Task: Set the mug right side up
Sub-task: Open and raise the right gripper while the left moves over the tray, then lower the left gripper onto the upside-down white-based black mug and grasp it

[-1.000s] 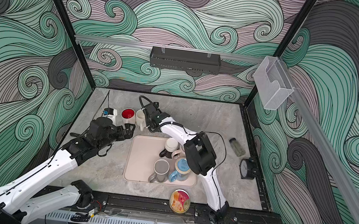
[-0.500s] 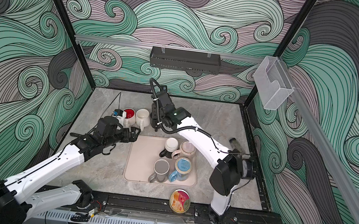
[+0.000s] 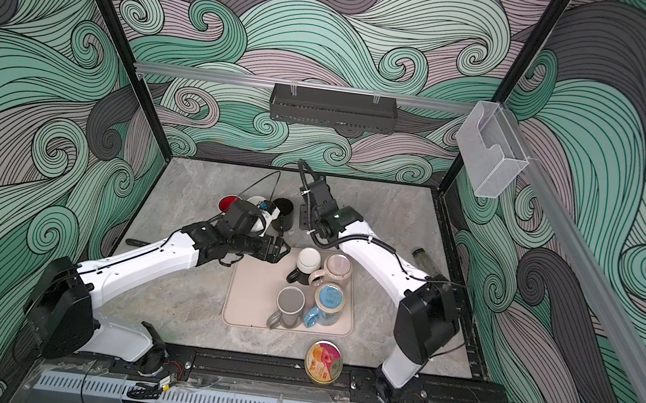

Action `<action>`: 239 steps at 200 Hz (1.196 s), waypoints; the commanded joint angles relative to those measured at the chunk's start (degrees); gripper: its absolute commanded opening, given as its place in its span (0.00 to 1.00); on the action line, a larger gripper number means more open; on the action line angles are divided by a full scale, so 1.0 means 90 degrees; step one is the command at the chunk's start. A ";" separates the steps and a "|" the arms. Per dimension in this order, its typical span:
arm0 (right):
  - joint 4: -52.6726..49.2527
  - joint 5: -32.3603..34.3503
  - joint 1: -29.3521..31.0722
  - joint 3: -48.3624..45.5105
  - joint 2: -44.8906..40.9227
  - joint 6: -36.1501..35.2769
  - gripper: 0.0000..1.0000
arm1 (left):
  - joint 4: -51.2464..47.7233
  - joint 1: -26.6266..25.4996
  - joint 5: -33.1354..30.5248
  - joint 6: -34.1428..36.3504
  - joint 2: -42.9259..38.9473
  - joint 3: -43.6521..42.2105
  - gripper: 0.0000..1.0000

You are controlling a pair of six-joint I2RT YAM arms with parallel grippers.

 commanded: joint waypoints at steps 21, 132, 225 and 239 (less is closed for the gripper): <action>0.0161 -0.0227 -0.0529 -0.0121 -0.0553 0.0241 0.59 | -0.0262 -0.0311 0.0128 -0.0022 0.0395 0.0305 0.88; 0.0197 -0.0271 -0.0647 -0.0448 -0.0814 0.0199 0.59 | -0.1120 -0.1005 -0.1087 0.0063 0.1391 0.1058 0.83; -0.0052 -0.0401 -0.0672 -0.0230 -0.0777 0.0297 0.58 | -0.0606 -0.1157 -0.1043 0.0411 0.1679 0.0902 0.75; -0.0057 -0.0446 -0.0671 -0.0221 -0.0755 0.0338 0.57 | -0.0613 -0.1159 -0.1032 0.0468 0.1753 0.0924 0.73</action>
